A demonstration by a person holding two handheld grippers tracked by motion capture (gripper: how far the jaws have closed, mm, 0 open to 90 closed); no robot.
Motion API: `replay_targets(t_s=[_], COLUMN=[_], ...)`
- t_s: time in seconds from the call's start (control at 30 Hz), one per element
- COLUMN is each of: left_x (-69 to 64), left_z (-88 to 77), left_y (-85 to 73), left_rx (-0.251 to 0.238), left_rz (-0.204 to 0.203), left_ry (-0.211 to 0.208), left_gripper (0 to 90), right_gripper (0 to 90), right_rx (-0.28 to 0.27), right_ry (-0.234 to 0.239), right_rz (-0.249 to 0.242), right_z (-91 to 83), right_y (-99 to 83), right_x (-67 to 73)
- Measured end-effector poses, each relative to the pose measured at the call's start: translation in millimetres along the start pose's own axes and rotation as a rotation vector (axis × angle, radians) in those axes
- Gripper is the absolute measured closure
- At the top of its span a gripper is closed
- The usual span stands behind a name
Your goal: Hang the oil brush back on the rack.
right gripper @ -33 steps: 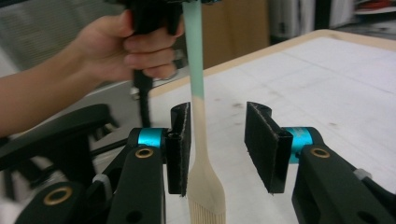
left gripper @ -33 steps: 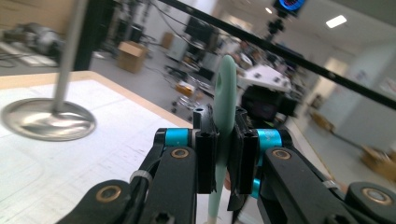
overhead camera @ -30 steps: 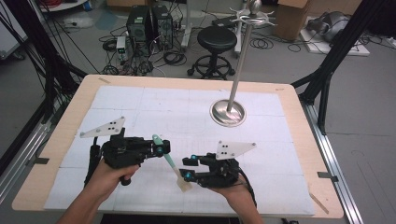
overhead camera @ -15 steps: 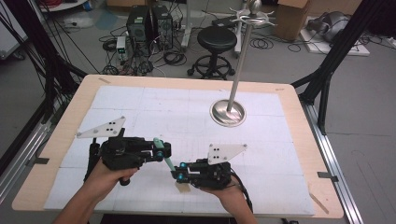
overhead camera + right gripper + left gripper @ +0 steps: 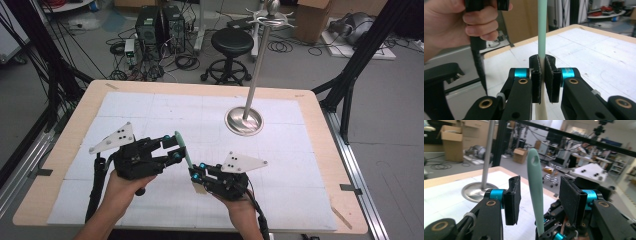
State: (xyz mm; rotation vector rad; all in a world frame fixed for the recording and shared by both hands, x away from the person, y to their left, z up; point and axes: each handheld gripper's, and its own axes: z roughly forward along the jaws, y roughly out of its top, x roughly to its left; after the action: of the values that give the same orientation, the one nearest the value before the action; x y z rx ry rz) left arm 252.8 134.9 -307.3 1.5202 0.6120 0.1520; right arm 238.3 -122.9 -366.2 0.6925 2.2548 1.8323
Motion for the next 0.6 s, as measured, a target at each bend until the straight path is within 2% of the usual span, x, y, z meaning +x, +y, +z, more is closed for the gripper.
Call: replay_targets(t_s=[0.07,0.2,0.23,0.27,0.3,0.4,0.43,0.6], left_x=[-0.3,-1.5,-1.5,-1.7,-1.7,-1.7,-2.2,-1.7], left_z=[2.4,12.6,12.6,14.3,16.4,18.2,19.6,19.7], left_y=[0.4,0.4,0.4,0.0,-0.6,-0.9,-1.2,-0.8], left_rx=[0.006,0.024,0.024,0.027,0.031,0.037,0.041,0.045], left_rz=[-0.010,-0.047,-0.047,-0.056,-0.068,-0.072,-0.078,-0.079], left_ry=[0.011,0.093,0.093,0.111,0.123,0.127,0.135,0.139], left_gripper=[52.4,55.7,55.9,55.9,57.4,62.9,64.5,74.0], right_gripper=[85.0,85.0,85.0,85.0,85.0,85.0,85.0,85.0], right_rx=[-0.001,0.006,0.010,0.010,0.019,0.025,0.035,0.036], right_ry=[-0.011,-0.062,-0.076,-0.076,-0.100,-0.120,-0.142,-0.162], right_rz=[-0.001,-0.015,-0.012,-0.012,-0.013,-0.022,-0.030,-0.036], right_z=[0.5,1.8,1.8,1.8,2.3,3.0,3.7,4.4], right_y=[-0.2,-0.9,-1.1,-1.1,-1.6,-1.9,-1.9,-1.4], right_x=[0.4,2.3,3.0,3.0,3.9,4.6,5.8,7.9])
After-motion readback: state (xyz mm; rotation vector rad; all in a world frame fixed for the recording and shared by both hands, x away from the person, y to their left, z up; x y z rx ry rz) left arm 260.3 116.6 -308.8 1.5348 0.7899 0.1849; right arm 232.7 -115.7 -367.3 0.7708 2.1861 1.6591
